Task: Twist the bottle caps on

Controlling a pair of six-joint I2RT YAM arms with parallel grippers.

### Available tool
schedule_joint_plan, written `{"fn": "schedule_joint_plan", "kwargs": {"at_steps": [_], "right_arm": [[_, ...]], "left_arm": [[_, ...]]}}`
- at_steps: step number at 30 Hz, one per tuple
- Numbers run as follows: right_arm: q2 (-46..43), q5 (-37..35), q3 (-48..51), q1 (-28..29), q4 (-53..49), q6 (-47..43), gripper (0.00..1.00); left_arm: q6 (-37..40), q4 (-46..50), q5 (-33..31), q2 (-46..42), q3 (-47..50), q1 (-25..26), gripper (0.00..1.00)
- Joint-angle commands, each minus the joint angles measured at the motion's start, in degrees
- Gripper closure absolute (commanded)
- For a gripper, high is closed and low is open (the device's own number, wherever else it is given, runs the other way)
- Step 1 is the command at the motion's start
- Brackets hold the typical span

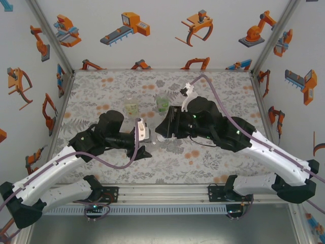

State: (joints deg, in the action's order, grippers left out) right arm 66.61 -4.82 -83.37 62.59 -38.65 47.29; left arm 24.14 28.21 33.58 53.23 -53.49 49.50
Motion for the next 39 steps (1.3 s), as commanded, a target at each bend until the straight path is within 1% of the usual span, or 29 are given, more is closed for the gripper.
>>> {"fn": "schedule_joint_plan", "kwargs": {"at_steps": [1, 5, 9, 12, 14, 16, 23, 30, 35, 39], "right_arm": [[-2.92, 1.03, -2.25, -0.16, 4.2, -15.4, 0.44], [-4.33, 6.29, -2.27, -0.19, 5.28, -30.67, 0.4], [-4.57, 15.77, -3.29, -0.18, 3.34, -46.56, 0.39], [-3.99, 23.22, -4.67, -0.18, 0.11, -56.47, 0.39], [-3.4, 27.37, -5.45, -0.19, -2.29, -61.3, 0.39], [-2.69, 29.68, -6.43, -0.16, -4.2, -64.55, 0.39], [-1.57, 33.31, -5.38, -0.17, -1.7, -65.34, 0.44], [-0.54, 32.7, -4.29, -0.16, -1.25, -65.04, 0.55], [-0.08, 31.89, -4.17, -0.12, -1.88, -65.14, 0.57], [0.16, 32.24, -4.38, -0.21, -1.98, -65.09, 0.67]], "left_arm": [[1.39, -1.32, 4.19, -0.22, -0.45, 0.16, 1.0], [1.24, -1.36, 5.91, -0.66, -0.17, 0.16, 1.0], [1.1, -1.31, 7.73, -1.42, -0.12, 0.19, 1.0], [1.04, -1.22, 8.2, -2.13, -0.01, 0.17, 1.0], [0.88, -1.23, 8.43, -2.63, 0.06, 0.19, 1.0], [0.66, -1.23, 9.05, -2.94, 0.06, 0.17, 1.0], [0.1, -1.22, 9.6, -3.15, 0.45, 0.16, 1.0], [0.18, -1.22, 9.53, -3.14, 0.23, 0.19, 1.0], [-0.14, -1.22, 9.51, -3.5, 0.46, 0.17, 1.0], [-0.26, -1.24, 9.47, -3.69, 0.5, 0.16, 1.0]]}}
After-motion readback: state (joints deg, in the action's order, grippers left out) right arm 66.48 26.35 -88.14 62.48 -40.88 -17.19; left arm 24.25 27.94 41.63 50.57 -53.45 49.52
